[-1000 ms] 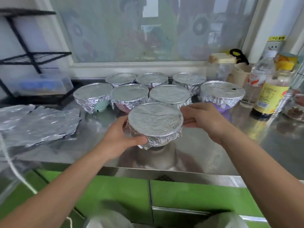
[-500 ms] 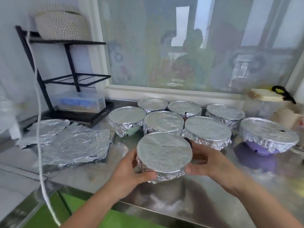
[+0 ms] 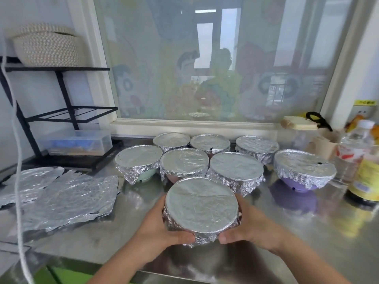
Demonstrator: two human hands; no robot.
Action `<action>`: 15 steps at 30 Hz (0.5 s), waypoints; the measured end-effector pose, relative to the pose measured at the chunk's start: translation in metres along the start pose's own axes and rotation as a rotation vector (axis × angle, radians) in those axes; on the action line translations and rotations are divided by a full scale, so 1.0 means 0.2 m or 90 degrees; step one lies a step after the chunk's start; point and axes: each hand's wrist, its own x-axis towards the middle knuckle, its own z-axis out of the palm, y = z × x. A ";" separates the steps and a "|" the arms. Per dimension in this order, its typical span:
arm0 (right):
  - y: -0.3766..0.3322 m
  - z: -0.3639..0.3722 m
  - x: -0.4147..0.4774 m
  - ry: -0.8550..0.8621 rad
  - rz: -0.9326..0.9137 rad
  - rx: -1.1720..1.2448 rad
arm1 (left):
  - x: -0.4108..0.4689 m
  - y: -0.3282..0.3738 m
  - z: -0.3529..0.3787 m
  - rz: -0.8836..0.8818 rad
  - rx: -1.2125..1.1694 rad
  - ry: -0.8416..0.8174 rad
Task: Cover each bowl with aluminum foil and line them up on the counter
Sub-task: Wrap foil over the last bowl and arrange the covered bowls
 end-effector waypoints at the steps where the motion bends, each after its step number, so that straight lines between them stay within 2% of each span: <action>1: 0.02 -0.03 -0.02 0.006 0.010 -0.009 | 0.00 0.00 0.04 -0.007 -0.004 -0.002; 5: 0.00 -0.15 -0.13 -0.002 0.054 -0.089 | -0.01 0.05 0.15 0.008 0.008 -0.073; 8: -0.09 -0.31 -0.22 0.069 0.072 -0.119 | 0.02 0.00 0.08 -0.048 -0.007 -0.072; 12: -0.10 -0.66 -0.11 0.325 0.087 -0.034 | 0.17 0.11 -0.07 -0.015 0.059 0.054; 13: -0.10 -0.73 -0.03 0.357 0.099 -0.054 | 0.24 0.18 -0.10 0.016 0.082 0.081; 15: -0.11 -0.82 0.17 0.355 0.107 -0.114 | 0.42 0.31 -0.15 0.064 0.138 0.146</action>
